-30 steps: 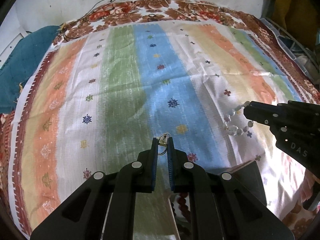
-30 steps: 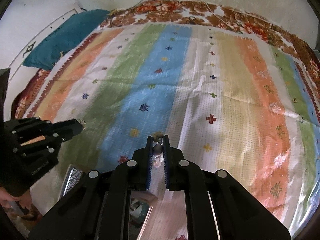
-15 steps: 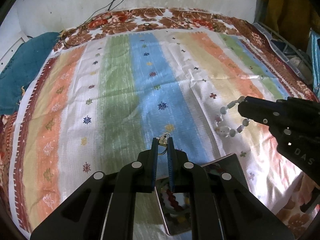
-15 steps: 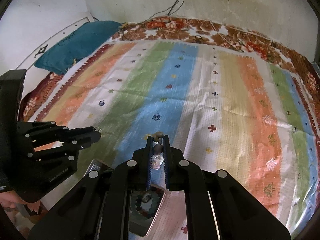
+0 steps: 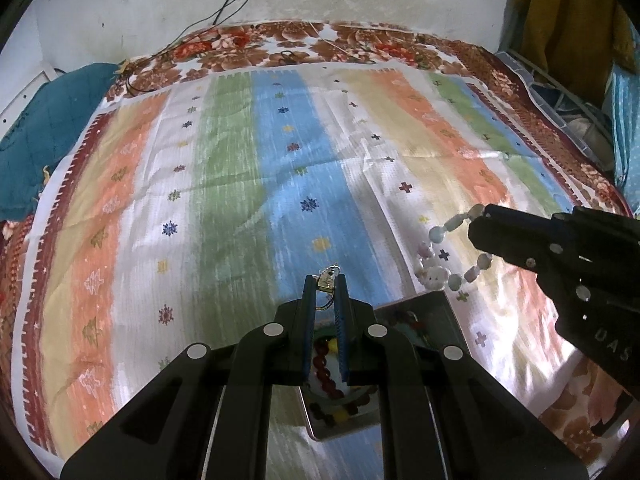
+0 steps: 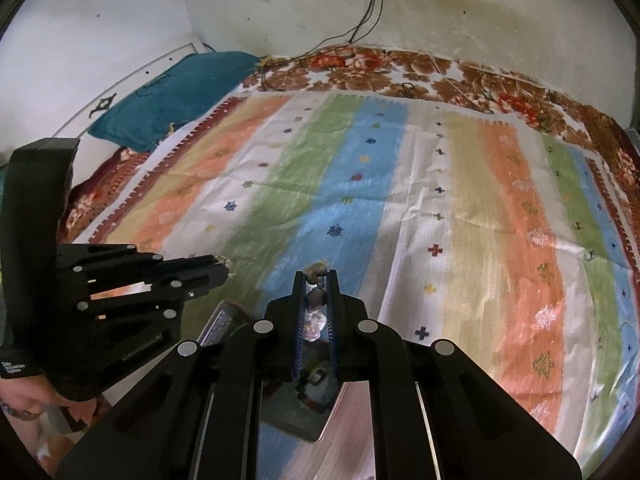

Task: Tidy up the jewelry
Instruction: 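Lift the gold ring and crystal bracelet and carry both over the tin, then open both grippers to drop the ring and bracelet into the tin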

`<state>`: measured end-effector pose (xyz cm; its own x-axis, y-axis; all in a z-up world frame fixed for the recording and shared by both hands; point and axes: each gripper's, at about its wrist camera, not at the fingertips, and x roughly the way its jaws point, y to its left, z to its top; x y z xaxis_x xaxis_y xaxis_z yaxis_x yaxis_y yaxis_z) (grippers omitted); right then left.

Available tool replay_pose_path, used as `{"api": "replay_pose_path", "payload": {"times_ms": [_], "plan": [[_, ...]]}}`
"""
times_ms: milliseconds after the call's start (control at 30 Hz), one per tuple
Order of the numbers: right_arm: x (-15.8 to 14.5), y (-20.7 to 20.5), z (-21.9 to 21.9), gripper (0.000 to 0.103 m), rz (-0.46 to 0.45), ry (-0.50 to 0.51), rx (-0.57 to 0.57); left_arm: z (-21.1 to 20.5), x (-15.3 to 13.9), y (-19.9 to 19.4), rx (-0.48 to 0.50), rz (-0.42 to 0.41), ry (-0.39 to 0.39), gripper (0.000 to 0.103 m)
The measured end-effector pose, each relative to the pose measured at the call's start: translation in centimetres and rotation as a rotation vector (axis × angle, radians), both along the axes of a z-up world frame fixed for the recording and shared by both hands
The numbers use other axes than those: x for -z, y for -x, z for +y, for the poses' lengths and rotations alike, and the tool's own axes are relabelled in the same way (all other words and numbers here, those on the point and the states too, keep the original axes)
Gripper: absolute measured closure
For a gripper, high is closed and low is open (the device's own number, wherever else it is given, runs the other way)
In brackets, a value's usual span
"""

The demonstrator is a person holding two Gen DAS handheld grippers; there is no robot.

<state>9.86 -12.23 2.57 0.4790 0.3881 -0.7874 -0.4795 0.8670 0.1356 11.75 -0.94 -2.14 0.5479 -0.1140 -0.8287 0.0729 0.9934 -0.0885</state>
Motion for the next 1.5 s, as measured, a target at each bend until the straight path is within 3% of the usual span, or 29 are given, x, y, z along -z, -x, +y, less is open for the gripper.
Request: {"api": "replay_pose_path", "payload": {"times_ms": [267,600,667,733,800,833,1067,1233,1333,1500], "plan": [[0.4,1.8,0.1,0.092,0.006,0.02,-0.019,0.1,0.2,1.3,-0.004,0.011,0.029,0.094],[0.8,3.1,-0.2,0.092,0.05,-0.023,-0.05,-0.6,0.8,2.2,0.006,0.041,0.035,0.094],[1.3,3.1,-0.4,0.091,0.073,-0.02,-0.046,-0.6,1.0,2.2,0.008,0.051,0.029,0.085],[1.6,3.5,-0.3,0.088,0.073,0.005,-0.048,-0.3,1.2,2.2,0.002,0.06,0.038,0.073],[1.7,3.7,-0.5,0.067,0.069,0.01,-0.047,0.1,1.2,2.3,-0.011,0.061,0.045,0.073],[1.6,3.9,-0.7,0.063,0.063,0.006,-0.043,0.3,1.2,2.5,-0.016,0.062,0.051,0.072],[1.8,5.1,-2.1,0.05,0.06,0.011,-0.048,0.9,1.3,3.7,-0.018,0.069,0.061,0.056],[2.0,5.6,-3.3,0.043,0.054,0.01,-0.03,1.1,1.2,4.4,-0.018,0.065,0.077,0.039],[2.0,5.9,-3.7,0.037,0.055,0.006,-0.023,0.7,1.1,5.0,0.003,0.055,0.046,0.029],[2.2,5.7,-4.0,0.027,0.069,-0.007,-0.022,0.4,1.3,5.4,0.013,0.051,0.024,0.024]]}}
